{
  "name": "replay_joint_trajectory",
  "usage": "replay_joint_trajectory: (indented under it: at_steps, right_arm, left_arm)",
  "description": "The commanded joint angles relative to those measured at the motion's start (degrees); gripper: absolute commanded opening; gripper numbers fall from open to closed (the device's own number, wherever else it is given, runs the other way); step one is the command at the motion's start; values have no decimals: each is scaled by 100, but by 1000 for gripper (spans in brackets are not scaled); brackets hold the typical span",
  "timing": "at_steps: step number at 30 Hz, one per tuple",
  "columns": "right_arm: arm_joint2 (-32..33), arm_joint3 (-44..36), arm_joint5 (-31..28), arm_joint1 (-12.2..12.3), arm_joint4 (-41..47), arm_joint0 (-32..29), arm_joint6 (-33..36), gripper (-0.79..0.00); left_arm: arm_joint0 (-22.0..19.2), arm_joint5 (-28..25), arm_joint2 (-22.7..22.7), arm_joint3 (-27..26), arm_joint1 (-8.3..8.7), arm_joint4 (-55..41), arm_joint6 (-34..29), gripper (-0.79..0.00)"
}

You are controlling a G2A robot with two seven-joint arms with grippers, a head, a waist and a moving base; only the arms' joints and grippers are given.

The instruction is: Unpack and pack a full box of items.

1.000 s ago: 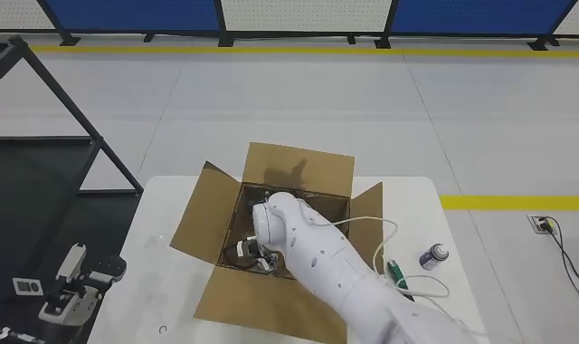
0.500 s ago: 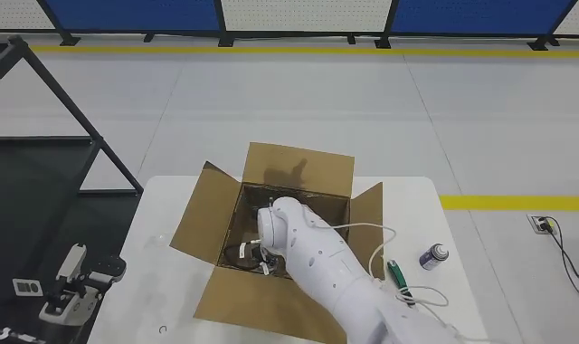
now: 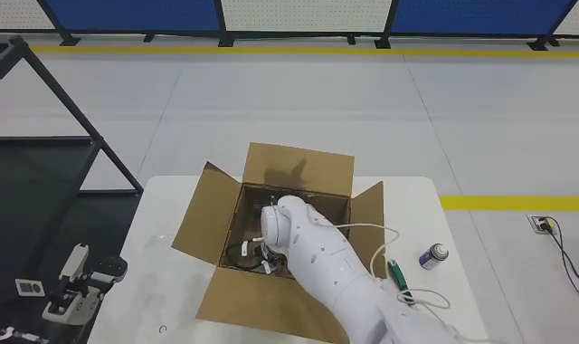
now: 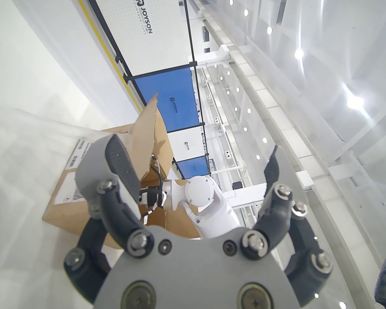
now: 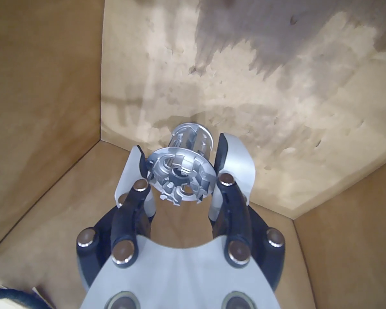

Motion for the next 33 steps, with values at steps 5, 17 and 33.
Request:
replay_joint_trajectory:
  at_steps: [5,17,33]
  right_arm:
    - [89,-3,-15,30,13,79,-173,-785]
    - [250,-229,170,164,-84,152,-584,-785]
    - [668,-1928,698,823,-649,-342,-920,-785]
  left_arm:
    - [31,-20,91,-62,-1,82,-10,0]
    - [174,-103,315,-248,-14,342,70,0]
    - [445,-326,485,-452,-51,499,332,0]
